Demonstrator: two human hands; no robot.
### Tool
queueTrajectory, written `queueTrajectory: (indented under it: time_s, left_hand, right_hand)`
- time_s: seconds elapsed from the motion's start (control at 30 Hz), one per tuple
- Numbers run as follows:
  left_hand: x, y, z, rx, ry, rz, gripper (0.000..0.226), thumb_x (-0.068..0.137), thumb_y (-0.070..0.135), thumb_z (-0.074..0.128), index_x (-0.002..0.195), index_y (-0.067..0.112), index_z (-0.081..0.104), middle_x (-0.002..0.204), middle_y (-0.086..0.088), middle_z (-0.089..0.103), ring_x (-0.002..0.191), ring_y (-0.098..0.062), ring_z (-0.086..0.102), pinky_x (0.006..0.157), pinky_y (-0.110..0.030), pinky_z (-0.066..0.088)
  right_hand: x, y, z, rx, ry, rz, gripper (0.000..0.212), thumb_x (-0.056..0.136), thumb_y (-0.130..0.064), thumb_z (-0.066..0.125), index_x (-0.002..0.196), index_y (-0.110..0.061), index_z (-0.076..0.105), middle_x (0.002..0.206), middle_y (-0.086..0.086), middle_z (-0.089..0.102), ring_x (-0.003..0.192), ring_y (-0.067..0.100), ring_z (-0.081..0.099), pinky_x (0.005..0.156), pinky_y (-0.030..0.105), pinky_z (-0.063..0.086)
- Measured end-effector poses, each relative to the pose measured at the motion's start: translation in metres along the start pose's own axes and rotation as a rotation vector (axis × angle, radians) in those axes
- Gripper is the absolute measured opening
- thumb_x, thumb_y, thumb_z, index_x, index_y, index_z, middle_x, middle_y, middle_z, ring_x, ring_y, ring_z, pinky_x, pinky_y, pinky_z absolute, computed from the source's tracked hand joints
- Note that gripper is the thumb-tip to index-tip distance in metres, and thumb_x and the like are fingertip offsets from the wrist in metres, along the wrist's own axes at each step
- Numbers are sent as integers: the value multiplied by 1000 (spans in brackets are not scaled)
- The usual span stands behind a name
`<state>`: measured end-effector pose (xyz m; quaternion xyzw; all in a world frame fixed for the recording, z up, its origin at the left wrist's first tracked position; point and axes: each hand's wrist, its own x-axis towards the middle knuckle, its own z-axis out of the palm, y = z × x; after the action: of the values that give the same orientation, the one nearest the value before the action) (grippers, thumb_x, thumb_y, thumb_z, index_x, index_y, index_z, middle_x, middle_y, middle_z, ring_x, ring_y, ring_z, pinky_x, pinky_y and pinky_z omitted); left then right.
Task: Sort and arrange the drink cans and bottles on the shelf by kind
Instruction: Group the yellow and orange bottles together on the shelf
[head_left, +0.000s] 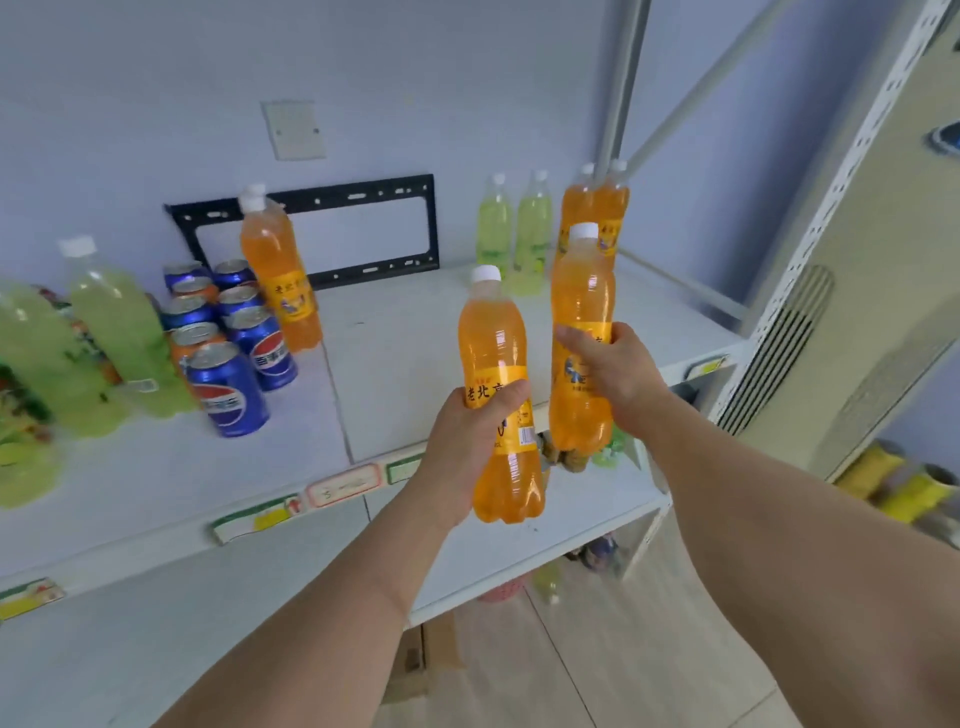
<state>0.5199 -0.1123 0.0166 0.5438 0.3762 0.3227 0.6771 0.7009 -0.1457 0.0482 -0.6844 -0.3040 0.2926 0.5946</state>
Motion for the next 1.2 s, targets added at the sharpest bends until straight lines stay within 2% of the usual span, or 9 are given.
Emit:
queueTrajectory:
  time_s: [0.07, 0.2, 0.33, 0.43, 0.63, 0.8, 0.93, 1.03, 1.2]
  left_hand:
    - [22, 4, 30, 8, -9, -1, 60, 66, 60, 77, 114, 29, 61, 103, -1, 74, 92, -23, 73, 87, -51, 57]
    - [78, 6, 76, 20, -11, 6, 52, 72, 55, 78, 115, 30, 61, 103, 1, 75, 90, -20, 74, 85, -48, 58]
    - [143, 6, 111, 7, 5, 34, 58, 65, 56, 76, 115, 30, 62, 103, 0, 74, 91, -20, 74, 86, -50, 58]
    - [187, 13, 132, -13, 39, 39, 57, 63, 54, 76, 114, 31, 61, 105, -2, 73, 92, -22, 73, 86, -49, 57]
    - [257, 33, 164, 24, 111, 111, 47, 69, 50, 74, 112, 36, 61, 104, 2, 73, 94, -19, 72, 84, -45, 57]
    - [290, 35, 187, 74, 199, 153, 32, 84, 37, 75, 113, 34, 62, 103, 5, 72, 92, -15, 71, 72, -32, 54]
    - [305, 31, 205, 100, 283, 153, 47, 70, 48, 78, 113, 36, 64, 102, 8, 74, 94, -14, 72, 81, -37, 57]
    - [314, 28, 217, 142, 338, 157, 52, 67, 49, 79, 115, 36, 63, 103, 11, 74, 94, -11, 71, 85, -38, 57]
    - [324, 26, 231, 173, 413, 171, 39, 77, 34, 83, 110, 38, 62, 100, 14, 74, 90, -7, 71, 76, -29, 53]
  right_hand:
    - [30, 0, -25, 9, -1, -16, 57, 75, -47, 80, 116, -17, 55, 100, 6, 71, 83, 23, 72, 67, 39, 59]
    - [96, 4, -59, 5, -13, -16, 76, 66, -53, 82, 125, -16, 52, 104, 6, 71, 84, 23, 73, 71, 44, 61]
    - [163, 8, -83, 21, -28, -18, 64, 77, -45, 80, 126, -19, 47, 108, 3, 68, 89, 23, 70, 71, 41, 58]
    - [213, 11, -96, -5, -36, -12, 67, 75, -48, 80, 128, -24, 49, 111, 2, 67, 93, 24, 69, 81, 48, 57]
    - [299, 15, -121, -27, -65, -12, 66, 74, -47, 80, 130, -29, 51, 115, -3, 66, 100, 22, 65, 89, 50, 54]
    - [359, 27, -140, -3, -169, -33, 60, 78, -42, 80, 131, -31, 54, 117, -7, 67, 106, 21, 65, 92, 48, 53]
    - [394, 36, -150, 69, -261, -62, 54, 80, -34, 80, 129, -30, 56, 115, -8, 70, 106, 19, 67, 86, 40, 56]
    - [414, 44, -151, 76, -351, -88, 59, 79, -39, 80, 132, -32, 54, 118, -7, 69, 107, 20, 67, 90, 47, 55]
    - [430, 43, -150, 15, -416, -132, 65, 78, -48, 78, 135, -36, 48, 123, -9, 64, 111, 19, 63, 93, 49, 53]
